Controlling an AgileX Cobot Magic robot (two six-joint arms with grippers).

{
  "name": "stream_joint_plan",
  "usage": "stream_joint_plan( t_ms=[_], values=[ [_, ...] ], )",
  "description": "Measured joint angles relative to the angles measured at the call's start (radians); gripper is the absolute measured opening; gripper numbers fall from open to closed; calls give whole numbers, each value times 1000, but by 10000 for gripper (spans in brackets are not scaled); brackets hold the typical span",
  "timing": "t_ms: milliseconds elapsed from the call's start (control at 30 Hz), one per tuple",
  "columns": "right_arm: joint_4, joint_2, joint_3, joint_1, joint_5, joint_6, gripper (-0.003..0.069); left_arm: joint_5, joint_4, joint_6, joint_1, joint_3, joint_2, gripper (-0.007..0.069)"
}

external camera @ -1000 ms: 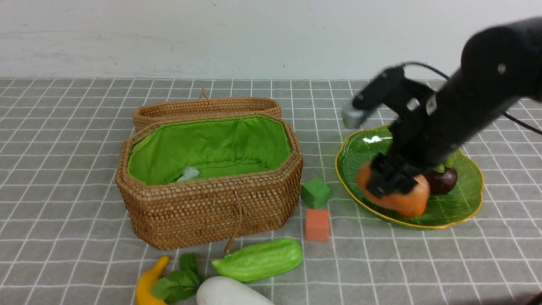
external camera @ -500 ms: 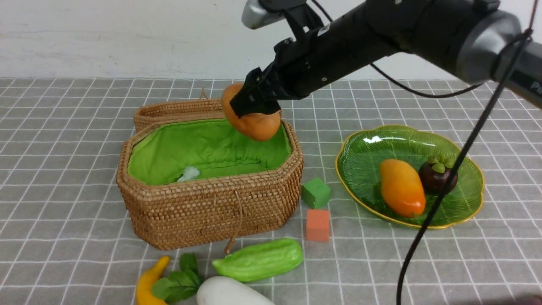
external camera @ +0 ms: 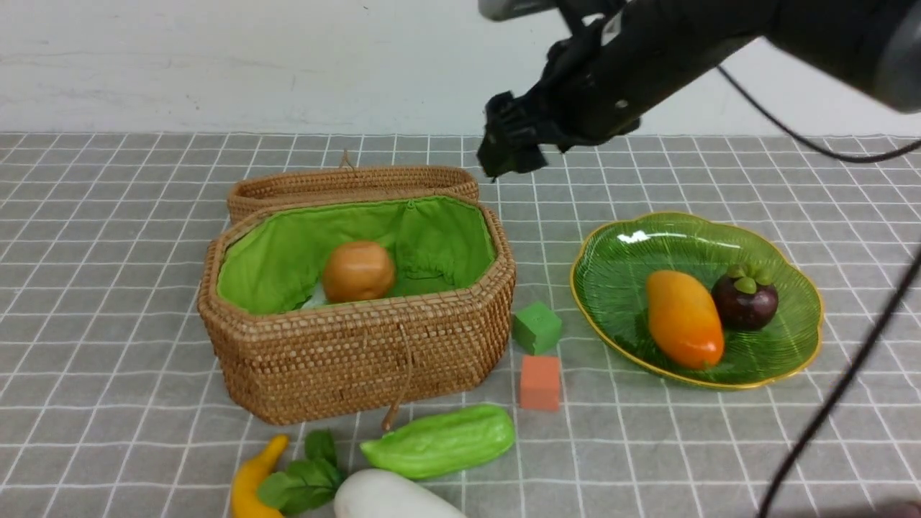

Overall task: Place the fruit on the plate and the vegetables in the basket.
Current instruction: Grab an eggplant with your right arm and place it in the basket on the left.

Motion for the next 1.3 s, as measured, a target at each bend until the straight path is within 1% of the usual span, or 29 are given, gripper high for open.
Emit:
stream_joint_plan(
  t_ms=[33,100,167,267,333,400,467,500,567,600,633,833,1033,1067,1200,1300],
  values=[
    [-38,-83,68,-8,24,39,643,0,0,0,0,0,0,239],
    [-74,-175,157,-30,55,133,636,0,0,0,0,0,0,239],
    [-119,-283,278,-68,91,267,631,0,0,0,0,0,0,239],
    [-148,-375,397,-115,106,393,630,0,0,0,0,0,0,239],
    [-155,-482,566,-186,102,553,627,0,0,0,0,0,0,239],
    [-153,-555,717,-237,84,680,622,0,0,0,0,0,0,239],
    [-144,-596,838,-265,60,773,621,0,0,0,0,0,0,239],
    [-141,-598,863,-267,54,792,620,0,0,0,0,0,0,239],
    [-118,-610,999,-275,16,878,617,0,0,0,0,0,0,239],
    [-112,-610,1008,-275,7,884,617,0,0,0,0,0,0,239],
    [-81,-604,1086,-275,-32,910,615,0,0,0,0,0,0,239],
    [16,-532,1184,-275,-142,923,613,0,0,0,0,0,0,239],
    [19,-422,1194,-275,-232,923,598,0,0,0,0,0,0,239],
    [15,-393,1194,-275,-267,923,587,0,0,0,0,0,0,239],
    [14,-335,1194,-275,-301,920,562,0,0,0,0,0,0,239],
    [10,-307,1193,-275,-300,876,521,0,0,0,0,0,0,239]
  ],
)
